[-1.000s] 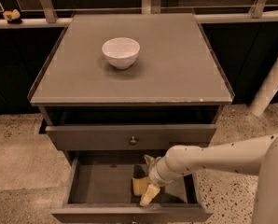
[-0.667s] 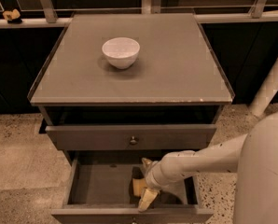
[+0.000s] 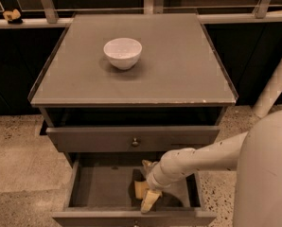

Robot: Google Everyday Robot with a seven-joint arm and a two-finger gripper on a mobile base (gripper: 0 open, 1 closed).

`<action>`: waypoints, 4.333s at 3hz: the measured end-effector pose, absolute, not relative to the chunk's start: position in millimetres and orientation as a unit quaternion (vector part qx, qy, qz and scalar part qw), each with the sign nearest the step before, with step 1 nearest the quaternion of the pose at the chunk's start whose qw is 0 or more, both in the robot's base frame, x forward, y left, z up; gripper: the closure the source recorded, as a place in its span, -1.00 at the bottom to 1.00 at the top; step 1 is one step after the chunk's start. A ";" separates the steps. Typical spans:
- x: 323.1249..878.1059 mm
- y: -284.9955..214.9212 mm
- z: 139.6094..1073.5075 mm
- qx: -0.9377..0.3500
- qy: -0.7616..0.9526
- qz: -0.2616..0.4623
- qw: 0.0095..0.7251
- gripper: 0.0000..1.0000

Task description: Pick sponge from middle drawer and place on counter

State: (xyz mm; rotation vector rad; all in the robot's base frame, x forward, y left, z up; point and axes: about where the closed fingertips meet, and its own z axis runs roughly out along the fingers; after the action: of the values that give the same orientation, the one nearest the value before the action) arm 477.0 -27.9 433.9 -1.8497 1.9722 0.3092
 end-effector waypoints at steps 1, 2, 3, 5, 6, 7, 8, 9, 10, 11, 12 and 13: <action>467.0 -28.0 442.3 -0.679 0.700 0.096 0.201 -1.00; 479.8 -21.2 463.9 -0.667 0.700 0.059 0.246 -1.00; 479.8 -21.3 463.9 -0.667 0.700 0.059 0.246 -1.00; 504.7 -31.3 444.1 -0.621 0.734 0.019 0.274 -1.00; 522.2 -24.6 453.9 -0.604 0.735 0.007 0.307 -1.00; 522.2 -24.6 453.8 -0.604 0.735 0.007 0.307 -1.00; 529.9 -24.2 440.8 -0.608 0.734 -0.007 0.303 -1.00; 544.9 -40.0 395.6 -0.585 0.754 -0.022 0.298 -1.00; 531.6 -46.1 397.0 -0.603 0.749 -0.013 0.273 -1.00; 531.6 -46.1 397.0 -0.603 0.749 -0.013 0.273 -1.00; 536.7 -47.3 395.2 -0.609 0.746 -0.007 0.268 -1.00; 541.8 -48.6 394.8 -0.614 0.741 0.006 0.274 -1.00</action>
Offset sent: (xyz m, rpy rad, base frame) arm 0.0095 0.0156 0.0537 -0.0261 -0.2332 -0.0794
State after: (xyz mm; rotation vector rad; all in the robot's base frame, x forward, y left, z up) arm 541.8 -48.6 394.8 -1.6506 1.9924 0.0153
